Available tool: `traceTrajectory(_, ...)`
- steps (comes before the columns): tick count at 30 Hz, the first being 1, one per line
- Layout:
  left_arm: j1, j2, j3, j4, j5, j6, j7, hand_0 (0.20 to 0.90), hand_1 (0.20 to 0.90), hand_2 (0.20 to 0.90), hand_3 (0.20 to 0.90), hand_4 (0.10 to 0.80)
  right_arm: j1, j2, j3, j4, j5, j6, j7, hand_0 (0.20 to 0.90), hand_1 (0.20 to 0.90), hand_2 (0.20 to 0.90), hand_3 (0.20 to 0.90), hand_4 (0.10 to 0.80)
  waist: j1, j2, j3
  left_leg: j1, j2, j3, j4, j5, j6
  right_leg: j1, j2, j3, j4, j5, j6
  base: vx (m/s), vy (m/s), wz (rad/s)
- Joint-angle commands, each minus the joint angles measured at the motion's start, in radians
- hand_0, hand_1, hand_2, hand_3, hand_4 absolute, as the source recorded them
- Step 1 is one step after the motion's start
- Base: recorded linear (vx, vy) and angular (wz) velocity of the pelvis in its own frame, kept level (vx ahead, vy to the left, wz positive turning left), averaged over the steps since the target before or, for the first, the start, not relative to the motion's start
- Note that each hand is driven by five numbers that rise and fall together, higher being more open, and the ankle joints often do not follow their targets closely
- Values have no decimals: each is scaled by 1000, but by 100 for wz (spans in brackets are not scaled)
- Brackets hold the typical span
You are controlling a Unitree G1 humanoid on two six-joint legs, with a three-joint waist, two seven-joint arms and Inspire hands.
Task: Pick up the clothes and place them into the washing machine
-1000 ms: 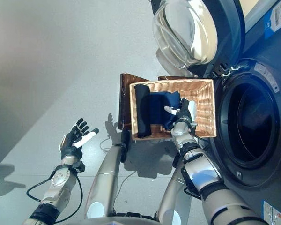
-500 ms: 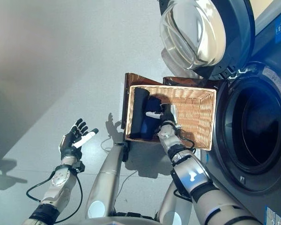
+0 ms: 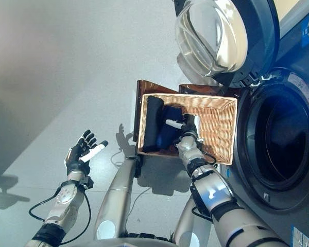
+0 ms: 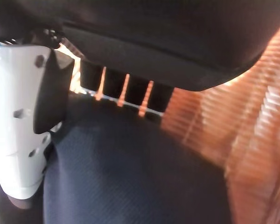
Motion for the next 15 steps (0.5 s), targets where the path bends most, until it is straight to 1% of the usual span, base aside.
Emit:
traceTrajectory(1,13,48,71,-33,-4,-52,10,900,900,900,900,800,15,-49,-52,-110,179,-140,68,200,200,200,200,300,-13,-13,-28,27,38,-27,-2,-47,-37,46,-26,41,-50,73,-10,0,0,0)
traceTrajectory(3,13,40,80,-32,-12,-53,4,900,900,900,900,800,52,-72,-100,-141,291,-169,114,200,200,200,200,300,-22,-17,-28,29,41,-29,-1,-48,-39,46,-25,41,-48,71,-10,-51,-5,0)
traceTrajectory(4,11,36,84,-29,-15,-54,2,900,900,900,900,800,68,-80,-127,-149,342,-185,136,200,200,200,200,300,-27,-18,-25,20,38,-27,-17,-8,-35,39,-26,39,-69,108,-17,0,0,0)
traceTrajectory(5,12,31,87,-23,-21,-53,-4,900,900,900,900,800,87,-88,-149,-159,388,-197,157,200,200,200,200,300,-29,-19,-29,30,43,-30,0,-50,-40,46,-24,42,-47,68,-9,0,0,0)
traceTrajectory(6,11,27,90,-20,-24,-54,-8,900,900,900,900,800,101,-94,-178,-168,435,-208,175,200,200,200,200,300,-33,-19,-30,31,43,-30,-3,-48,-40,45,-24,42,-49,69,-9,1,-16,-6)
traceTrajectory(7,9,25,90,-16,-28,-55,-11,900,900,900,900,800,111,-104,-200,-174,476,-219,191,200,200,200,200,300,-35,-20,-26,22,42,-27,-13,-13,-36,38,-25,40,-66,103,-15,-104,5,-4)
traceTrajectory(12,10,19,96,-13,-41,-58,-26,900,900,900,900,800,141,-152,-307,-174,600,-261,217,200,200,200,200,300,-47,-19,-27,24,46,-29,-7,-20,-39,34,-23,47,-60,97,-13,-20,0,-1)
traceTrajectory(13,11,19,98,-12,-42,-57,-28,900,900,900,900,800,145,-159,-326,-182,625,-270,225,200,200,200,200,300,-48,-18,-27,24,47,-28,-5,-21,-39,34,-23,49,-59,97,-13,106,-26,-2)
traceTrajectory(14,12,17,99,-8,-44,-56,-30,900,900,900,900,800,150,-162,-344,-192,646,-279,226,200,200,200,200,300,-51,-19,-33,35,51,-30,6,-57,-43,42,-21,52,-43,63,-6,0,0,0)
traceTrajectory(15,13,17,99,-8,-45,-55,-33,900,900,900,900,800,155,-166,-368,-196,679,-287,238,200,200,200,200,300,-54,-19,-29,27,48,-29,-1,-25,-40,34,-22,52,-57,95,-12,0,0,0)
